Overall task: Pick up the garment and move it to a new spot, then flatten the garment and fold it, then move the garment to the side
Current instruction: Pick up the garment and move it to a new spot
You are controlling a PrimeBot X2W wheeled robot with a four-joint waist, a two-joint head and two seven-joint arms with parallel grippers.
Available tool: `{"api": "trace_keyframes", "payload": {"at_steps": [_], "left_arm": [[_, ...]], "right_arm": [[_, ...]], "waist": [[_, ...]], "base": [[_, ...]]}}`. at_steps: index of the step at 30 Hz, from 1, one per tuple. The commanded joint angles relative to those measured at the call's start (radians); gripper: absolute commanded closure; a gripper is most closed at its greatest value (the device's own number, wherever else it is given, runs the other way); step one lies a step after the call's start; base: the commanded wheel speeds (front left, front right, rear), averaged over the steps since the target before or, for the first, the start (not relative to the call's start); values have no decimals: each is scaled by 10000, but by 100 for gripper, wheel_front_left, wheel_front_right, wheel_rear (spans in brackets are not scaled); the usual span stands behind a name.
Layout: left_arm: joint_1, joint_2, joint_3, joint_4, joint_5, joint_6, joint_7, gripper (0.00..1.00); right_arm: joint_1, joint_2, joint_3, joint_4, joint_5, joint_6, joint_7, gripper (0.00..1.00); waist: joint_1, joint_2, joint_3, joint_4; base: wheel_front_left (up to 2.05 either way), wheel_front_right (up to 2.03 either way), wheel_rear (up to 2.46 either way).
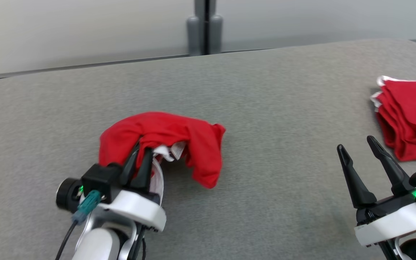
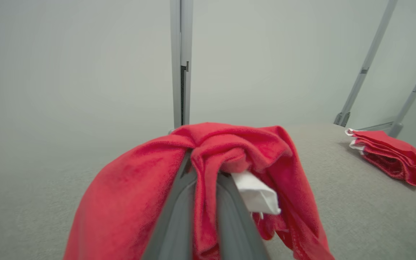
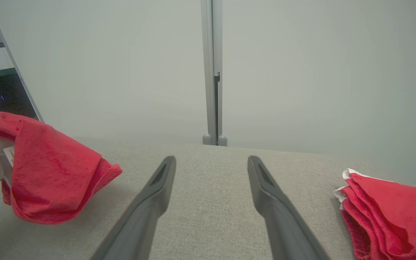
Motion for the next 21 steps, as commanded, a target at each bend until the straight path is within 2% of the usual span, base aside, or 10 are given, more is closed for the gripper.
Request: {"api": "trace_keyframes", "payload": {"at_steps": [1,9,13,15,16,17,21], "left_arm": [[-365,-10,-126,102,102,-82,9,100],[-2630,-187,-788,1405,167,-308,19,100],[-3617,-251,-1278,2954,142,-582,176,100],[-3710,-259,-1347,3293,72,-642,161,100],[-3796,-263,-1364,3574,24,-607,103,65],[-3842,-269,-1447,3824,22,-599,40,0],[-3690,-296,-1675,4277,-162,-606,-568,0]], "right_arm": [[-124,-3,-36,33,43,0,-87,0],[-741,161,169,266,362,0,-544,0],[-1142,266,348,714,578,0,-1041,0],[-1218,280,401,840,595,0,-1145,0],[-1267,299,462,944,651,0,-1228,0],[-1340,312,518,1048,671,0,-1318,0],[-1533,306,625,1419,752,0,-1590,0]], "waist": [[0,-1,87,-685],[0,-1,1365,-2126],[0,-1,2116,-2511],[0,-1,2187,-2545],[0,-1,2245,-2572],[0,-1,2285,-2590],[0,-1,2258,-2482]], "base": [[0,0,0],[0,0,0],[0,0,0],[0,0,0],[0,0,0],[0,0,0],[0,0,0]]}}
